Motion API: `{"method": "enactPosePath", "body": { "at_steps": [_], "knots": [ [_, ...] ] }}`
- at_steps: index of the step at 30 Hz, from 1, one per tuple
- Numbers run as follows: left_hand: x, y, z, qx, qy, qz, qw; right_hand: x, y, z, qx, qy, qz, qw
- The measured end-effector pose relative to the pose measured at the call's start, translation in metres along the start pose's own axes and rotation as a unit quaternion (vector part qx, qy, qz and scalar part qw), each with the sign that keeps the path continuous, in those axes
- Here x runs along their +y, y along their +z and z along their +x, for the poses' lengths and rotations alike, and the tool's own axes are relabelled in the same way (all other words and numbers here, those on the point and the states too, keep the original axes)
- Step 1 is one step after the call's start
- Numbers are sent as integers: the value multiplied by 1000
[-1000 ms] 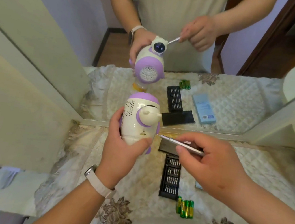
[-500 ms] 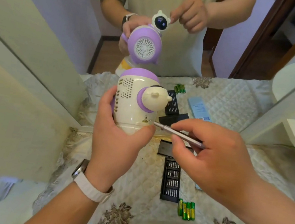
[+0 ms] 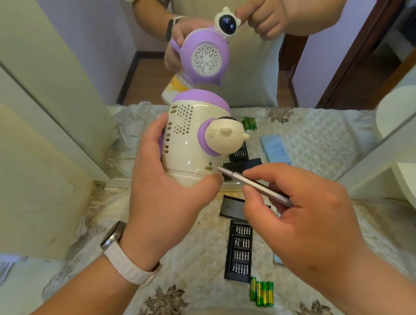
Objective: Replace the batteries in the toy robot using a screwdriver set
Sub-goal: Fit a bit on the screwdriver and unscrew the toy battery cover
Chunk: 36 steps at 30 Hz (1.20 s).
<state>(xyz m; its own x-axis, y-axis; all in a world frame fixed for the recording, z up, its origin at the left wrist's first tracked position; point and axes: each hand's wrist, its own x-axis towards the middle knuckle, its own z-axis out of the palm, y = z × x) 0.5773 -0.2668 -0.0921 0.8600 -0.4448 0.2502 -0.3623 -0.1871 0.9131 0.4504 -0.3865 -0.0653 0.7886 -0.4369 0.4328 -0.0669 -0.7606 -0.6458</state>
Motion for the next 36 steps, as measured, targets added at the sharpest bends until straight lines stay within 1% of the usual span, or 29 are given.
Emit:
{"method": "enactPosePath", "body": {
  "at_steps": [8,15,20,23,28,36],
  "knots": [
    [-6,0,1,12,26,73,997,-2,-3,-1,-11,11,-13,1000],
    [-6,2,0,21,43,89,995,-7,-5,2,-26,33,-38,998],
    [-3,2,2,19,41,78,996,-10,-8,6,-36,56,0,998],
    [0,2,3,16,38,65,997,-13,-10,9,-12,40,22,999],
    [9,3,7,17,35,39,998,-20,-13,15,34,9,26,999],
    [13,0,8,9,21,7,1000,-33,-19,21,56,14,44,997]
  ]
}}
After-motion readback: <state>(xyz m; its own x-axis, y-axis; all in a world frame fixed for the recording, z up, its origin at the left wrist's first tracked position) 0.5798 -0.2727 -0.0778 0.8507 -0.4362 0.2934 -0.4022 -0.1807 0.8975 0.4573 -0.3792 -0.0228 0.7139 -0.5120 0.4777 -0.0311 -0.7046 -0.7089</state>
